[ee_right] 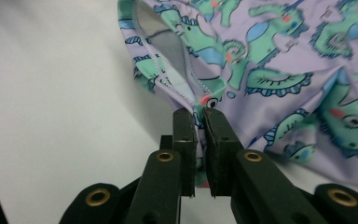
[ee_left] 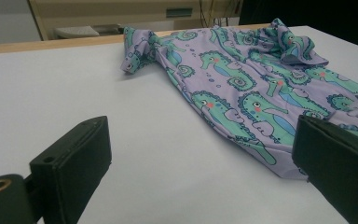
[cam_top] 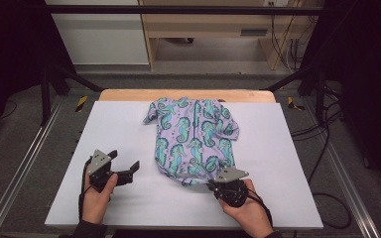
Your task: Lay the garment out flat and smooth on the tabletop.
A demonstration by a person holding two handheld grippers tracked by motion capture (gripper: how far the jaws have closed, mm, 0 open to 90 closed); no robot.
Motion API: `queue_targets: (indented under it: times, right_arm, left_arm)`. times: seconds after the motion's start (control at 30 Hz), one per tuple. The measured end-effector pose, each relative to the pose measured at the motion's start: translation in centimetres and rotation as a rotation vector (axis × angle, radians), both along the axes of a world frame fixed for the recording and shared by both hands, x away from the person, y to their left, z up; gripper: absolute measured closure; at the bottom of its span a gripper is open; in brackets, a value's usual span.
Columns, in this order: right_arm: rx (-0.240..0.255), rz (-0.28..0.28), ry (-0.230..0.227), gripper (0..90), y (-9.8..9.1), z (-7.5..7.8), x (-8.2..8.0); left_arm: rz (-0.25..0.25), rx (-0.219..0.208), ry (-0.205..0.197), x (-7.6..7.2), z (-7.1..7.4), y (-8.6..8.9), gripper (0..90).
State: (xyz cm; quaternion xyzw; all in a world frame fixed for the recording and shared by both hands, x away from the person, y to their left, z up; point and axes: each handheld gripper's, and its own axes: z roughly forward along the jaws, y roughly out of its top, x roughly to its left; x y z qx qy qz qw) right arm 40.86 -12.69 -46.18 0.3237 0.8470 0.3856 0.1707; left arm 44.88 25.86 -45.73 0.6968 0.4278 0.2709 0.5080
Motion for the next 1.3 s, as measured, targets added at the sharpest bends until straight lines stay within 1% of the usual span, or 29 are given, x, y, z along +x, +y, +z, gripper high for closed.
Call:
queue_targets:
  times: [0.1, 0.2, 0.27, 0.43, 0.6, 0.7, 0.87, 1.0, 1.07, 1.13, 1.2, 1.23, 1.3]
  right_arm:
    - [-0.005, 0.006, 0.010, 83.6, 0.0, -0.6, -0.5]
    - [-0.005, 0.009, 0.010, 81.0, 0.1, -0.7, -0.6]
    - [-0.009, 0.013, 0.009, 76.5, 0.3, -0.6, -0.5]
    - [-0.007, 0.029, 0.002, 61.7, 1.1, 0.0, -0.4]
    - [-0.015, 0.043, -0.013, 52.9, 2.4, 0.4, -0.1]
    - [-0.030, 0.046, -0.030, 45.7, 3.4, 0.5, 0.3]
    - [-0.028, 0.048, -0.067, 34.5, 5.6, 0.7, 1.6]
    - [-0.036, 0.056, -0.060, 26.9, 7.6, 0.6, 2.9]
    - [-0.059, 0.060, -0.058, 24.2, 8.6, 0.3, 3.5]
    - [-0.079, 0.061, -0.049, 23.5, 9.5, -0.1, 3.9]
    - [-0.106, 0.070, -0.047, 26.6, 10.1, -0.5, 4.2]
    - [-0.120, 0.071, -0.055, 31.1, 10.3, -0.7, 4.3]
    - [-0.140, 0.063, -0.059, 44.4, 10.3, -0.8, 4.4]
  left_arm:
    - [0.003, -0.002, 0.002, 0.0, 0.0, 0.1, 4.9]
    - [0.000, 0.000, 0.003, 0.0, -0.1, 0.0, 4.9]
    - [-0.003, 0.002, 0.004, 0.0, -0.1, -0.1, 4.9]
    - [-0.003, 0.001, 0.006, 0.0, -0.1, -0.1, 4.9]
    - [-0.001, -0.002, 0.004, 0.0, 0.0, 0.0, 4.9]
    - [-0.002, -0.001, 0.005, 0.0, -0.1, 0.0, 4.9]
    - [-0.005, -0.001, 0.004, 0.0, 0.0, -0.1, 4.9]
    - [-0.003, -0.005, 0.004, 0.0, 0.0, 0.0, 4.9]
    - [-0.003, -0.006, 0.004, 0.0, 0.1, 0.1, 5.0]
    - [-0.002, -0.009, 0.002, 0.0, 0.1, 0.2, 5.0]
    - [-0.002, -0.009, 0.001, 0.0, 0.1, 0.2, 5.0]
    - [-0.003, -0.010, 0.001, 0.0, 0.2, 0.2, 5.0]
    - [-0.003, -0.010, 0.001, 0.0, 0.2, 0.2, 5.0]
